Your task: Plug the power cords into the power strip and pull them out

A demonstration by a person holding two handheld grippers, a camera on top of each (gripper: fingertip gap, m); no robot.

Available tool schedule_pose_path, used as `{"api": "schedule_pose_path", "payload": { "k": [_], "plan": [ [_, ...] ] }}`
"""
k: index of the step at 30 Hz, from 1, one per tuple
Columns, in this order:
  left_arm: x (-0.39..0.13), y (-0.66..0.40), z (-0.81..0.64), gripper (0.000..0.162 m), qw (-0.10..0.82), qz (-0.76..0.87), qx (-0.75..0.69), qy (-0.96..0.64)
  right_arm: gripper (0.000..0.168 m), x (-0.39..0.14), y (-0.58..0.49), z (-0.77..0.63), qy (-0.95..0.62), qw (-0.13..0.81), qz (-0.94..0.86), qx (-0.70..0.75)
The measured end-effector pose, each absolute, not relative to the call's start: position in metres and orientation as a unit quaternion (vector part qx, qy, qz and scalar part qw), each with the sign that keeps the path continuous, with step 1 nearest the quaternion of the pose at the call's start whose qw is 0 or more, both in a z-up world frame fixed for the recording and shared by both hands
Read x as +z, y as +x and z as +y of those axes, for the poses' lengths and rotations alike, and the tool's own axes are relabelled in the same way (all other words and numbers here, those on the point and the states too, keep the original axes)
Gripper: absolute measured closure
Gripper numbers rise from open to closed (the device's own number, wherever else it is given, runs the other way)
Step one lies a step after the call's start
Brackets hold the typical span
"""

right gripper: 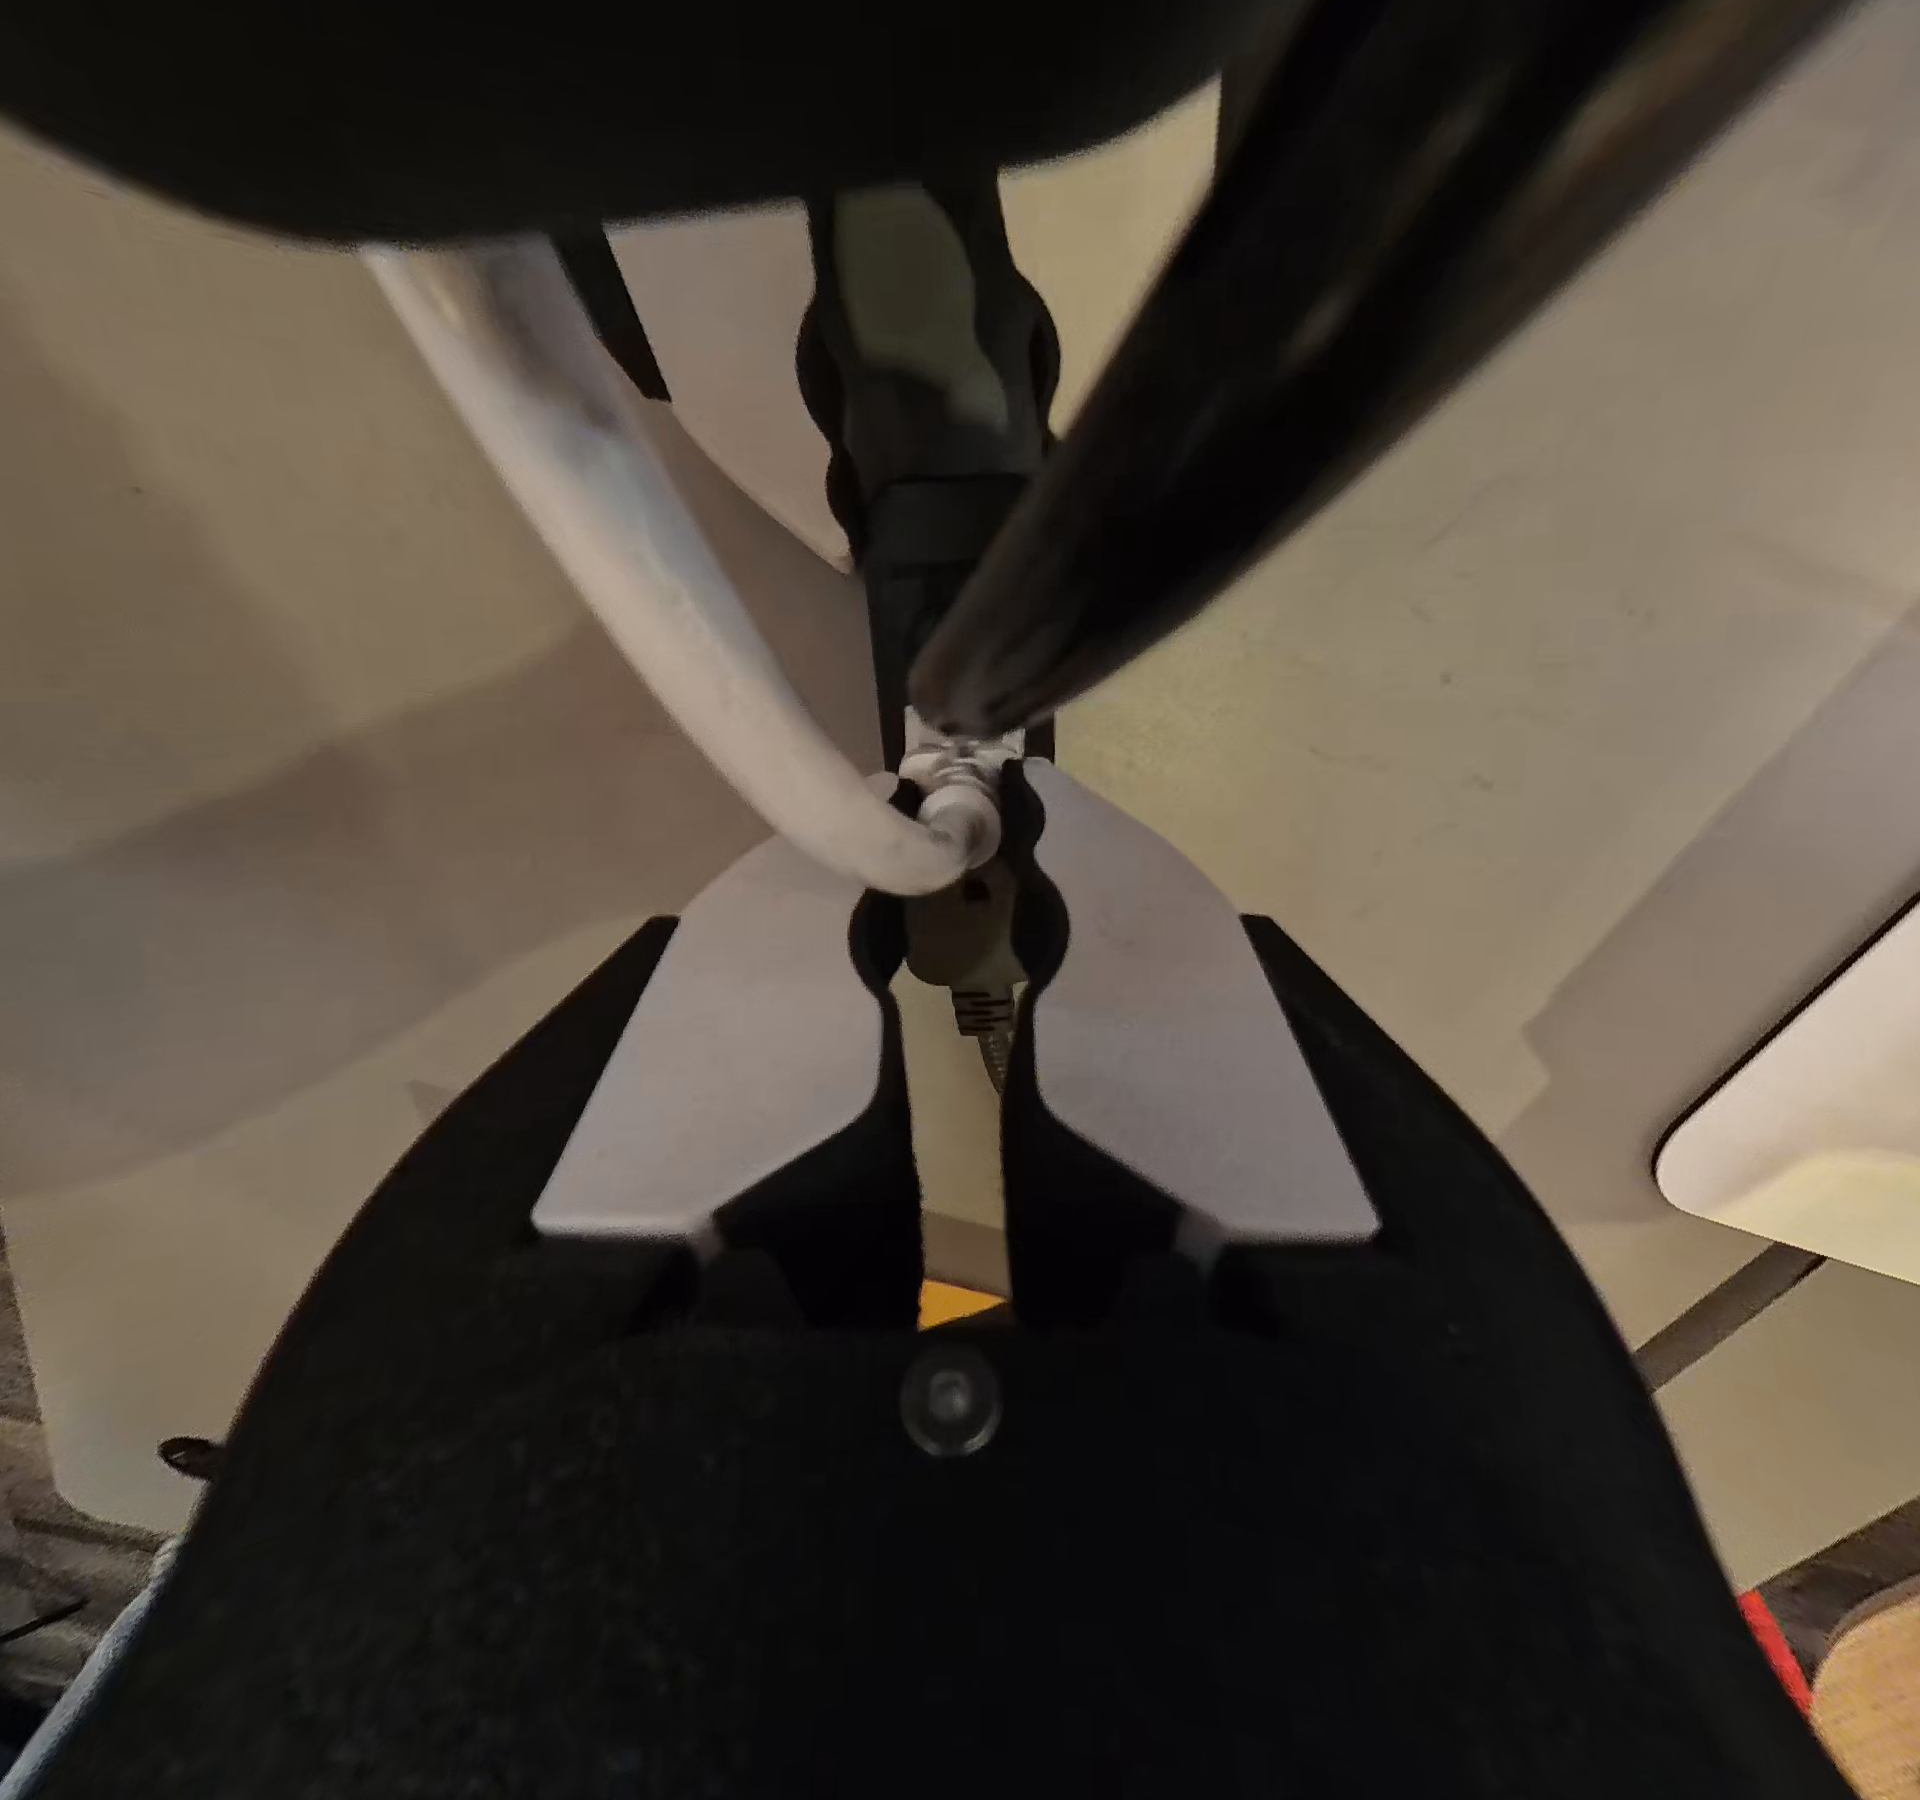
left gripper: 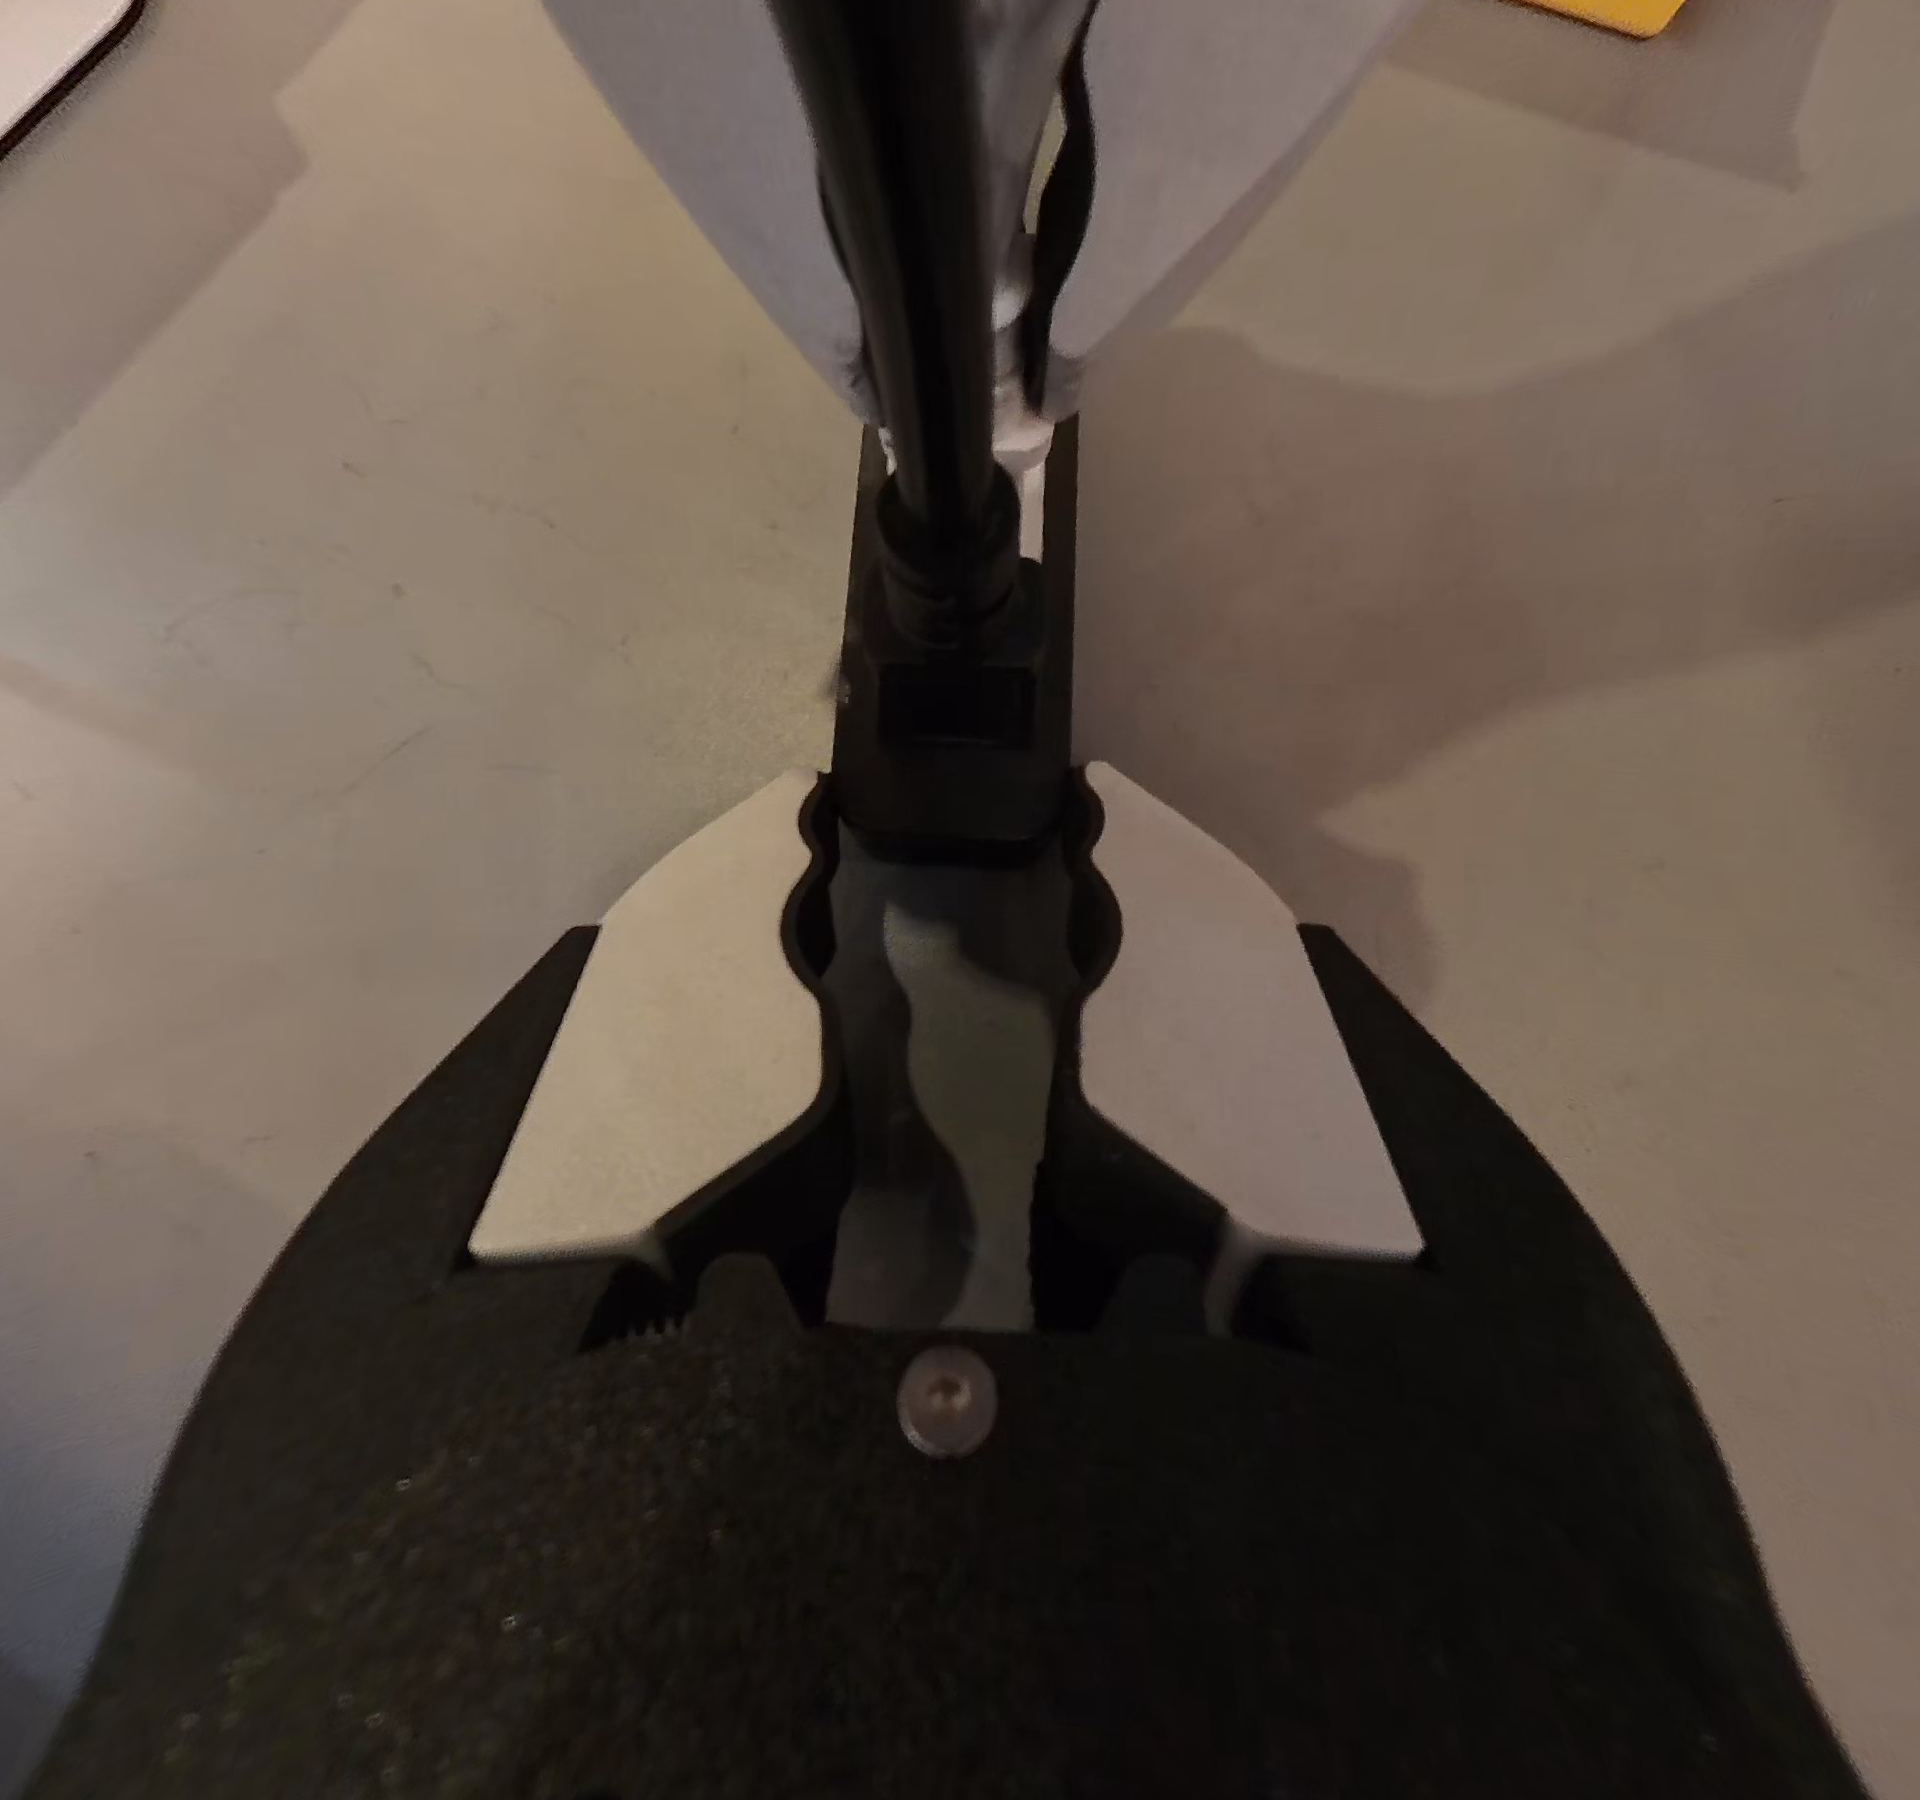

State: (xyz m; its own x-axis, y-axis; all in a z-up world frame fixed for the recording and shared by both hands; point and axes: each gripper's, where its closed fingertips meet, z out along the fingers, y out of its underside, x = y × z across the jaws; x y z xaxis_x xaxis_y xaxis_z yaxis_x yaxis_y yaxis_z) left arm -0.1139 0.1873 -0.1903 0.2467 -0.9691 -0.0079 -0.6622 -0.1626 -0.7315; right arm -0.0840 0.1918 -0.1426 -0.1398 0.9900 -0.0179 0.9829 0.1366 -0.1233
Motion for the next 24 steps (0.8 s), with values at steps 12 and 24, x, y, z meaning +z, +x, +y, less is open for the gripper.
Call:
{"api": "schedule_pose_path", "payload": {
  "k": [12, 24],
  "plan": [
    [-0.19, -0.114, 0.188, 0.121, 0.318, 0.563, -0.24, -0.724, 0.133, -0.063, -0.066, 0.178, -0.743, 0.284, -0.59, 0.14],
    [-0.191, -0.194, 0.175, 0.122, 0.229, 0.63, -0.064, -0.739, 0.136, -0.1, -0.066, 0.03, -0.761, 0.452, -0.267, 0.381]
  ]
}}
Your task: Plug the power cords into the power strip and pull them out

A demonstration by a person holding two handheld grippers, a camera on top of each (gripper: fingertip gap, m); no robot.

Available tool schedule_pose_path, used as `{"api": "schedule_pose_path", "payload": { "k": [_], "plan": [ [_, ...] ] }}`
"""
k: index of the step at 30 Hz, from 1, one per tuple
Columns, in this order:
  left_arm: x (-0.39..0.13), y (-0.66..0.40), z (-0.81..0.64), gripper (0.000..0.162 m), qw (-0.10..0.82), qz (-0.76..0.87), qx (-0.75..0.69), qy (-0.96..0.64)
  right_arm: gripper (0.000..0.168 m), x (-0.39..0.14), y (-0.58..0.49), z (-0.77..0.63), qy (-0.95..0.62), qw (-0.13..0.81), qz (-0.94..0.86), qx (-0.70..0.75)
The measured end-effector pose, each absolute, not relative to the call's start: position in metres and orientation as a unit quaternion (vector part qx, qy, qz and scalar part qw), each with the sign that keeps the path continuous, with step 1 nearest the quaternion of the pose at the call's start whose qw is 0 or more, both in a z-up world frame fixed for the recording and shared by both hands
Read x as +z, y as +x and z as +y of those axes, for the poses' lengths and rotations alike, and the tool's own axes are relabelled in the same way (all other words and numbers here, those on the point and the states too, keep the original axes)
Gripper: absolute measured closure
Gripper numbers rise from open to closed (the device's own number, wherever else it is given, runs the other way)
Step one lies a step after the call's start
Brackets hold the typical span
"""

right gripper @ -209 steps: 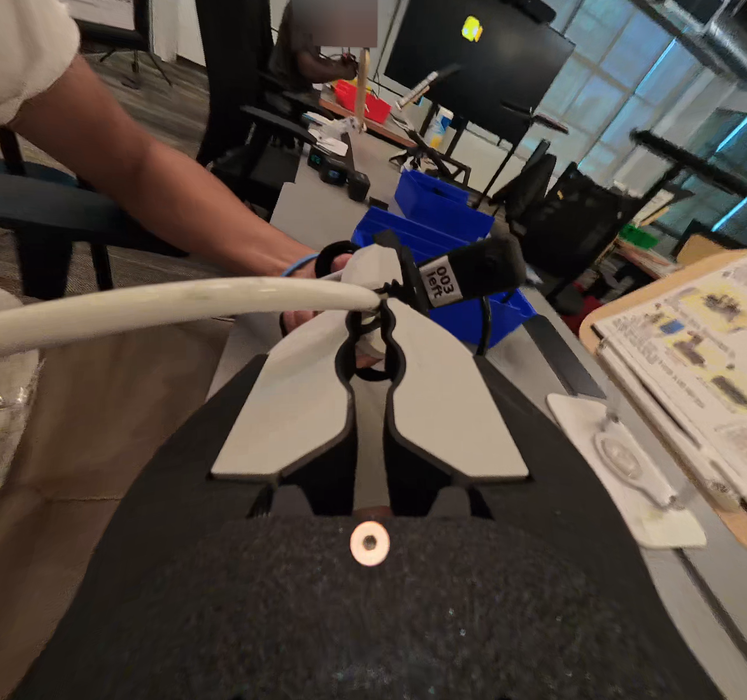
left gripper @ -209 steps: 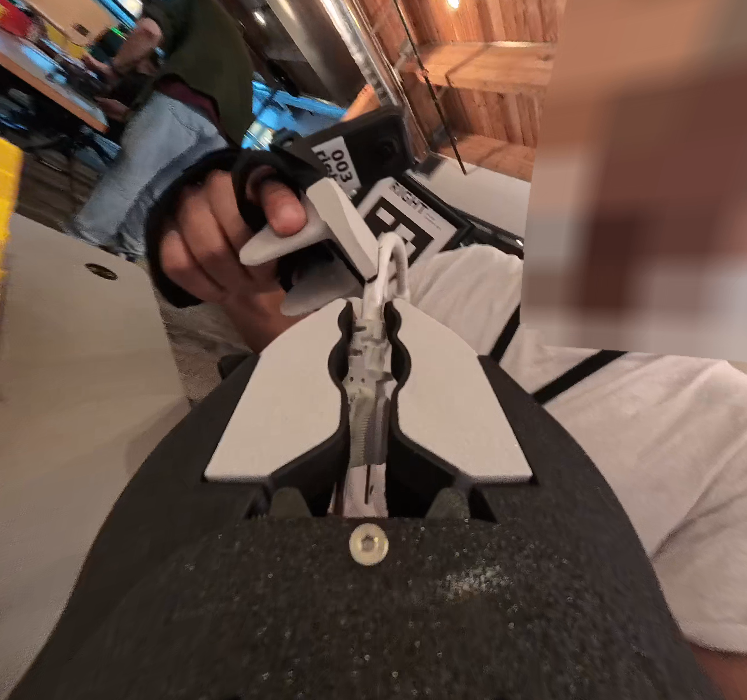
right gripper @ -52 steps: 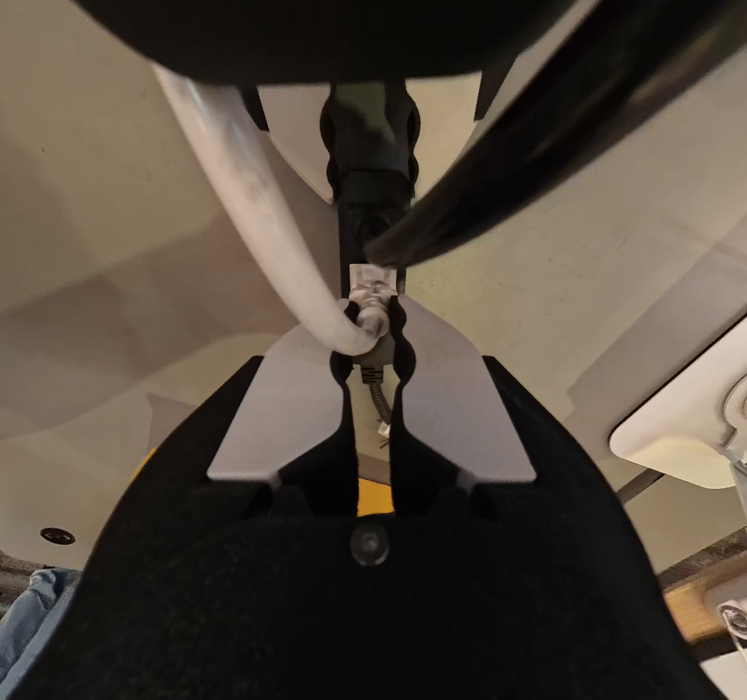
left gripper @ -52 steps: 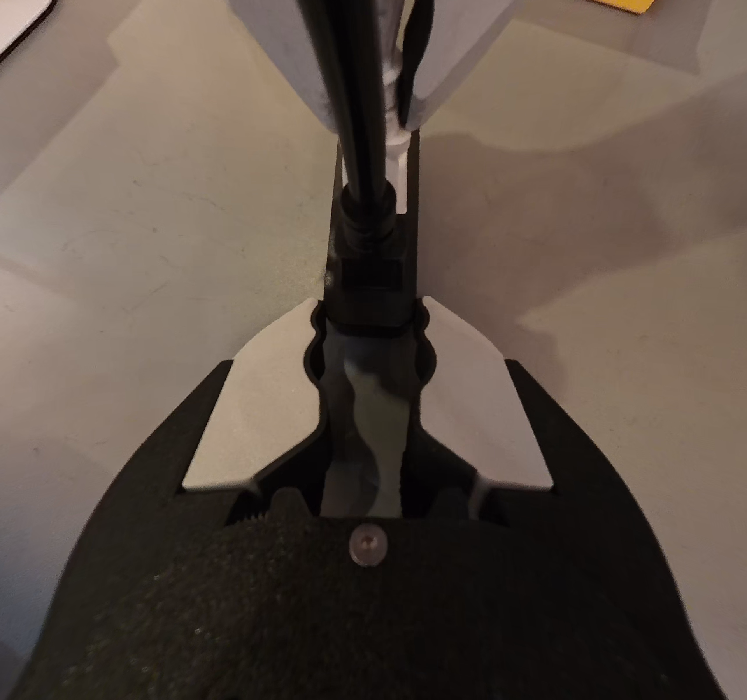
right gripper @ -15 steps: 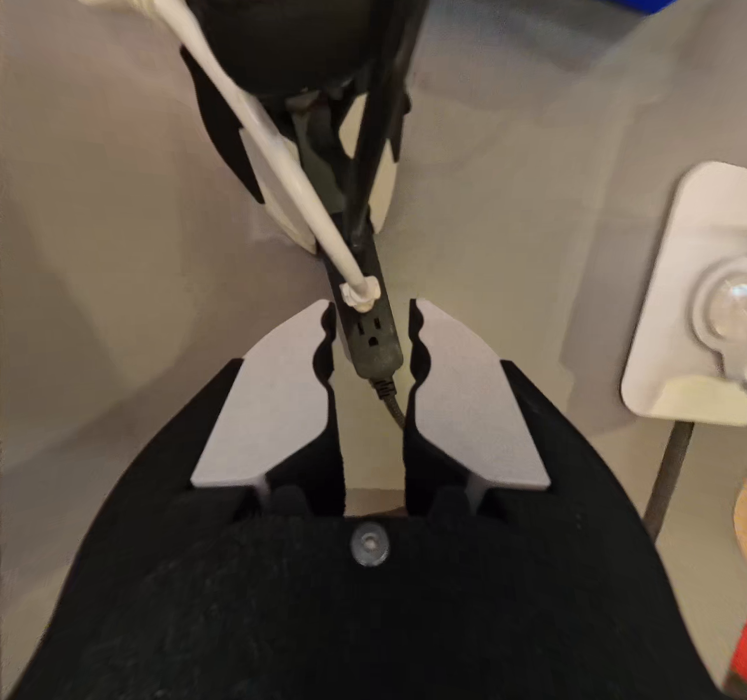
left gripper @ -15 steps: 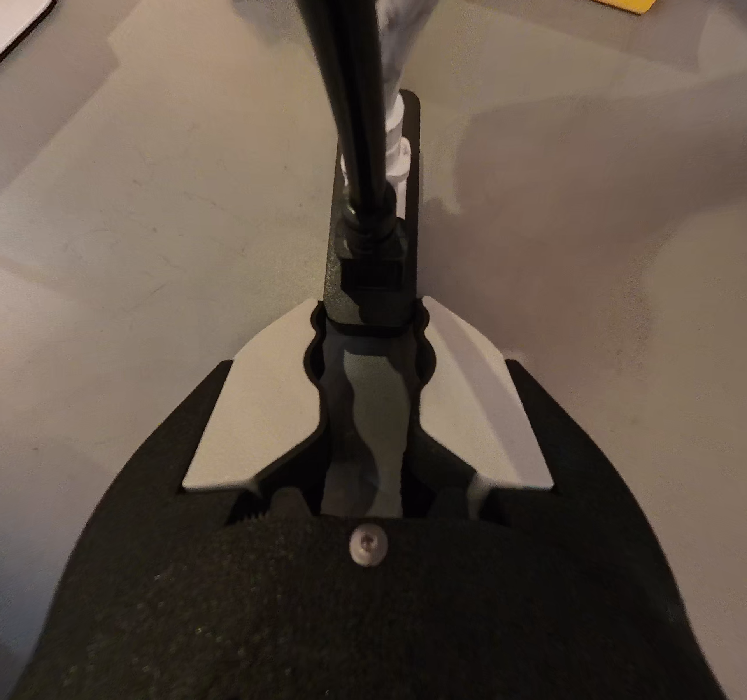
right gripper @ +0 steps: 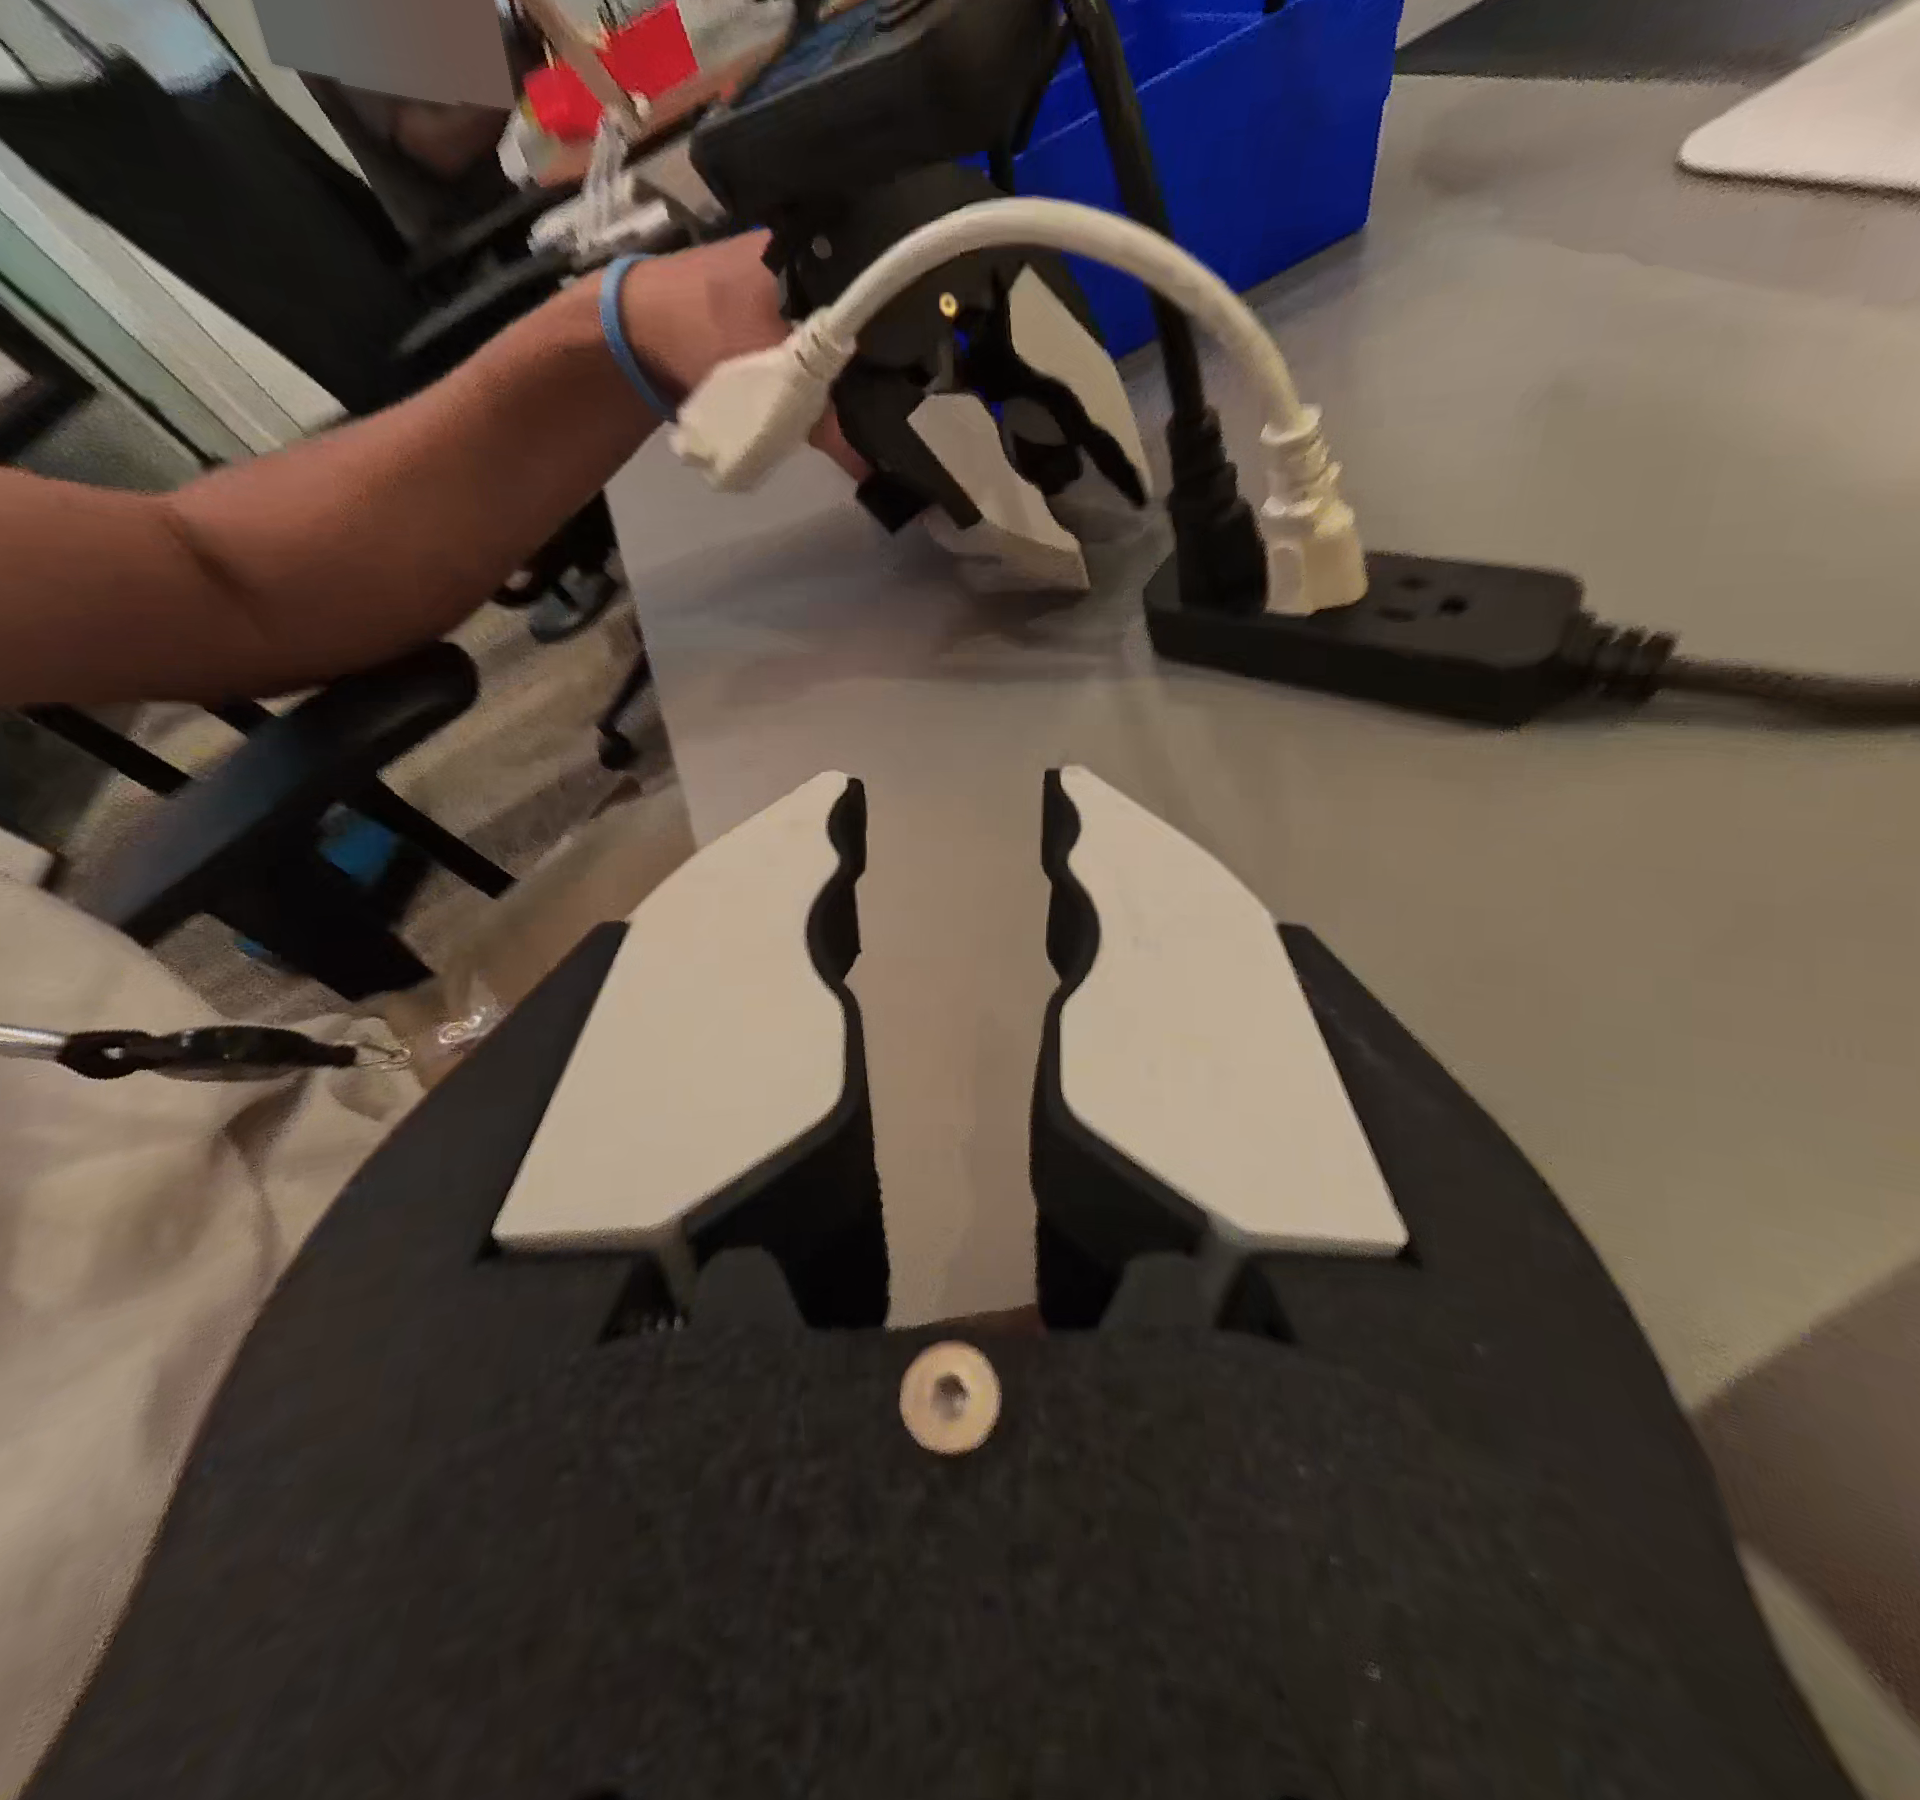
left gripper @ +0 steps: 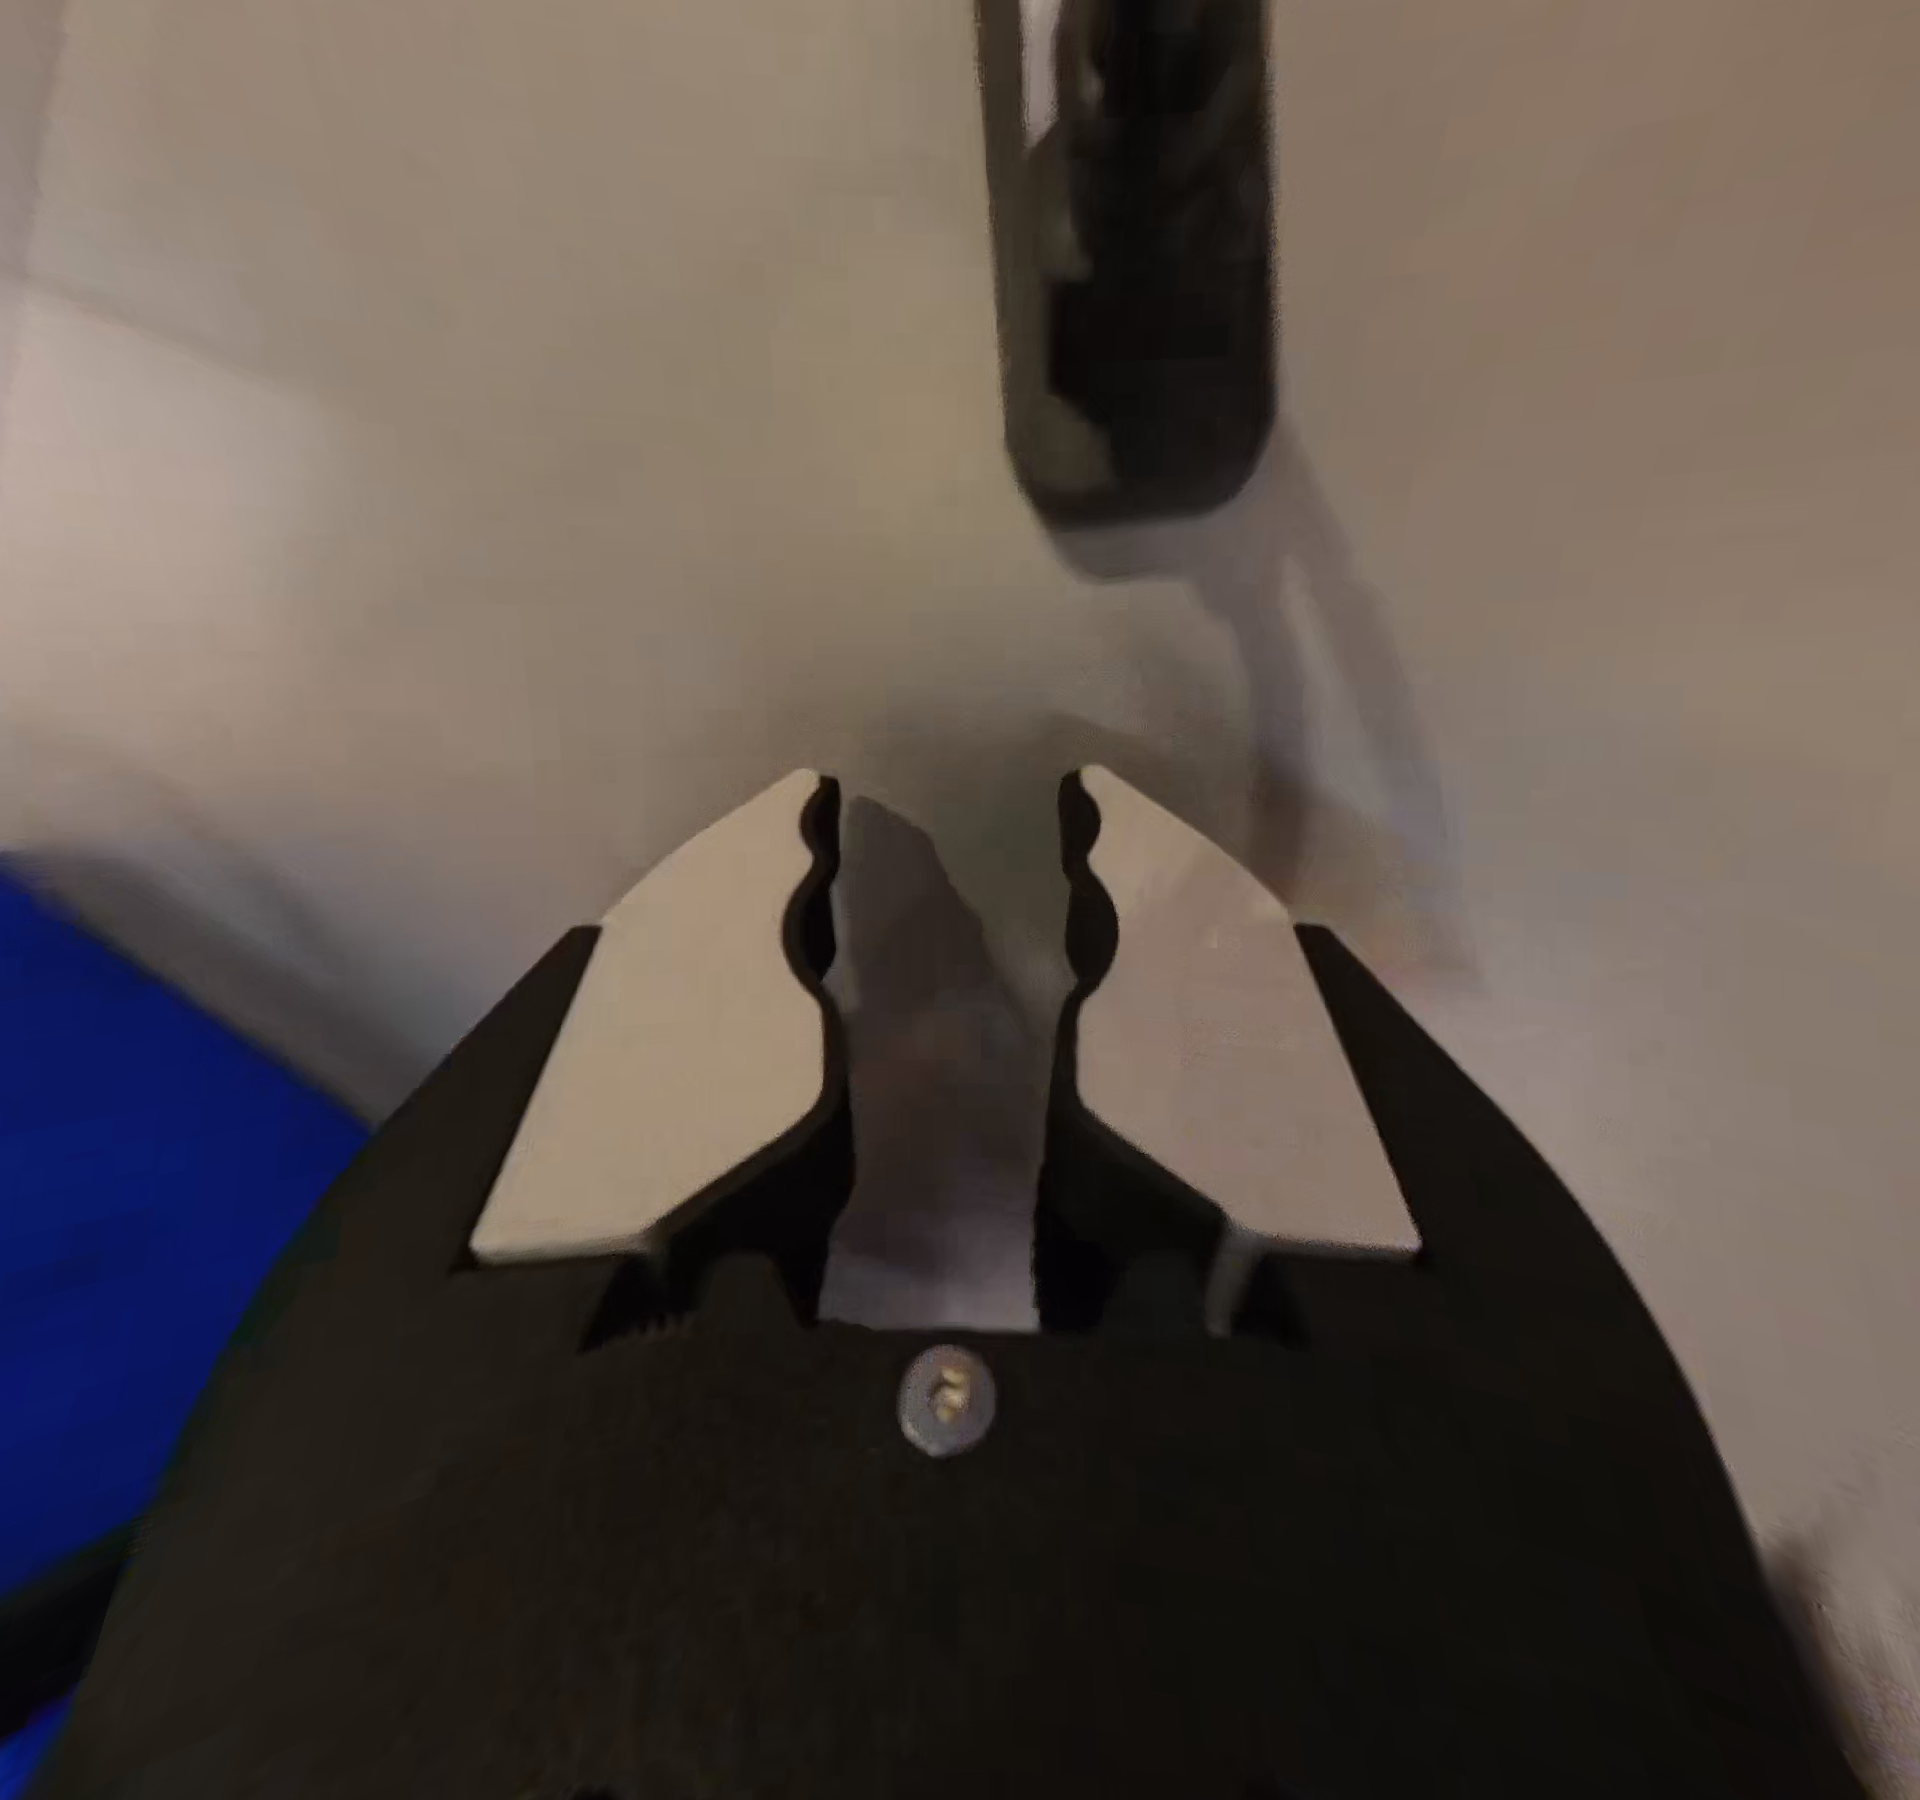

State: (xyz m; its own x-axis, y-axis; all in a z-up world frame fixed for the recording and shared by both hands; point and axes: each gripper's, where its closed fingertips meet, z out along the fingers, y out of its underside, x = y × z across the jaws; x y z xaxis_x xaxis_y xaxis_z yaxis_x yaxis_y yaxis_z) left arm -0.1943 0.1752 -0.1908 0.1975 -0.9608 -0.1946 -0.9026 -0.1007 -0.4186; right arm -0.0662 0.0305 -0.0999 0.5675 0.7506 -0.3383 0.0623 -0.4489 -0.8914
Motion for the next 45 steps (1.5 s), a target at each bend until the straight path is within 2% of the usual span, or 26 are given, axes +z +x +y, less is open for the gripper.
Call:
{"api": "schedule_pose_path", "payload": {
  "k": [5, 10, 16, 18, 21, 23, 35, 41, 43, 45],
  "plan": [
    [-0.159, -0.218, 0.188, 0.126, 0.288, 0.585, 0.094, -0.752, 0.135, -0.116, -0.065, 0.01, -0.77, 0.453, -0.271, 0.358],
    [-0.134, -0.239, 0.18, 0.132, 0.351, 0.47, 0.102, -0.804, 0.136, -0.105, -0.055, 0.005, -0.747, 0.491, -0.224, 0.388],
    [-0.11, -0.258, 0.141, 0.131, 0.429, 0.29, -0.118, -0.848, 0.135, -0.107, -0.047, 0.011, -0.745, 0.508, -0.209, 0.379],
    [-0.108, -0.259, 0.114, 0.121, 0.439, 0.249, -0.218, -0.835, 0.135, -0.111, -0.045, 0.012, -0.752, 0.51, -0.22, 0.355],
    [-0.11, -0.258, 0.078, 0.12, 0.466, 0.196, -0.343, -0.792, 0.135, -0.119, -0.042, 0.015, -0.762, 0.512, -0.237, 0.318],
    [-0.111, -0.256, 0.065, 0.111, 0.45, 0.195, -0.377, -0.786, 0.136, -0.12, -0.042, 0.016, -0.762, 0.514, -0.243, 0.309],
    [-0.106, -0.254, 0.065, 0.107, 0.473, 0.266, -0.355, -0.762, 0.137, -0.119, -0.044, 0.025, -0.76, 0.513, -0.232, 0.325],
    [-0.054, -0.282, 0.095, 0.107, 0.496, 0.268, -0.4, -0.723, 0.137, -0.116, -0.04, 0.027, -0.755, 0.516, -0.218, 0.341],
    [-0.045, -0.304, 0.126, 0.116, 0.473, 0.322, -0.366, -0.734, 0.137, -0.116, -0.039, 0.029, -0.755, 0.516, -0.216, 0.342],
    [-0.049, -0.323, 0.167, 0.111, 0.425, 0.39, -0.319, -0.752, 0.137, -0.117, -0.039, 0.031, -0.756, 0.512, -0.214, 0.348]
  ]
}}
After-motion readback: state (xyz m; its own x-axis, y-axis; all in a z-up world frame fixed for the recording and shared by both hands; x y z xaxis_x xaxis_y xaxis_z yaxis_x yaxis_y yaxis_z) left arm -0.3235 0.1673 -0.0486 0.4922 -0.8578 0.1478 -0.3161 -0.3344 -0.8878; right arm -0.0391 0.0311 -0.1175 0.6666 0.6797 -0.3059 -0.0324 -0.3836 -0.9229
